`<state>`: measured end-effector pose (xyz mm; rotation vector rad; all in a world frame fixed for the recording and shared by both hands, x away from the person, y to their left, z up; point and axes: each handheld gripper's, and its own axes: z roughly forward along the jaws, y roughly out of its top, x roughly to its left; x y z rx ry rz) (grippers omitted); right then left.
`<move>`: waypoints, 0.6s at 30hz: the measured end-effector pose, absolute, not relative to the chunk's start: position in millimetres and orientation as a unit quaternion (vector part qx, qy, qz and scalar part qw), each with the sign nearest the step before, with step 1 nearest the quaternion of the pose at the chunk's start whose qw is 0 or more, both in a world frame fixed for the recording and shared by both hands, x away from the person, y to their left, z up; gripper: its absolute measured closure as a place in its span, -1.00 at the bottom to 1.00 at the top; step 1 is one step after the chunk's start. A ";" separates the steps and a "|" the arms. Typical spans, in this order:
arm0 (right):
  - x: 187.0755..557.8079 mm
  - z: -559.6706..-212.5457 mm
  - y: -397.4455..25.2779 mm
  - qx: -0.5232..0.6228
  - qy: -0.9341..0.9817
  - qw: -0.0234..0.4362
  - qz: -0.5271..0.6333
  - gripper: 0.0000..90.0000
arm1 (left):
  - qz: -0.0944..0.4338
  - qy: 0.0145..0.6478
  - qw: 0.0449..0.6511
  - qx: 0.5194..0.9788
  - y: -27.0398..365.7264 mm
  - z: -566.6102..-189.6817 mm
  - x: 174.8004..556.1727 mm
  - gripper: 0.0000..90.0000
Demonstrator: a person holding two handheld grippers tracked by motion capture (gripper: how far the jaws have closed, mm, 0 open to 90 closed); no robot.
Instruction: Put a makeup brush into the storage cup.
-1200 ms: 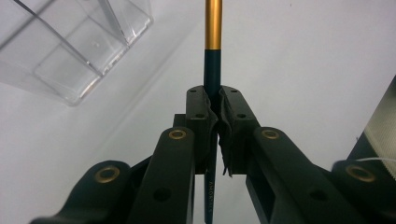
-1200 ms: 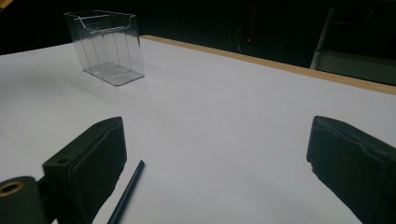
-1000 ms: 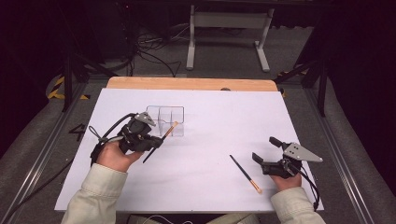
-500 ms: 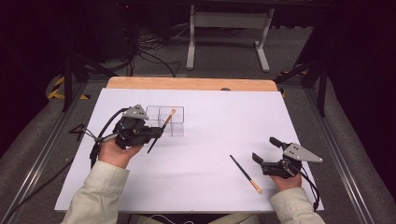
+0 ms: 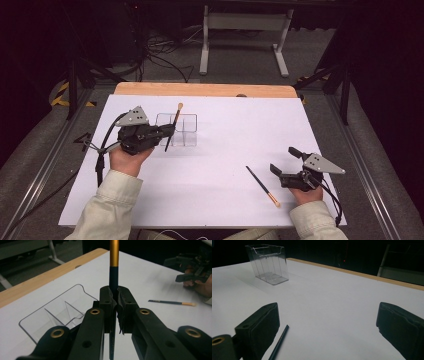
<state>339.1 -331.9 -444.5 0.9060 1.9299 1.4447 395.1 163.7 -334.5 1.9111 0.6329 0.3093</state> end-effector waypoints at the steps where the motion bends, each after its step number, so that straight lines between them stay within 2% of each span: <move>1: 339.1 -444.5 -331.9 0.338 0.720 0.279 0.539 -0.88 | 0.129 0.265 0.525 0.799 163.7 -334.5 395.1 0.85; 11: 339.3 -444.6 -332.0 0.338 0.720 0.279 0.538 -0.88 | 0.156 0.238 0.566 0.774 163.9 -343.6 399.1 0.85; 18: 339.3 -444.7 -332.2 0.342 0.719 0.277 0.538 -0.88 | 0.134 0.224 0.615 0.744 164.9 -348.2 405.7 0.85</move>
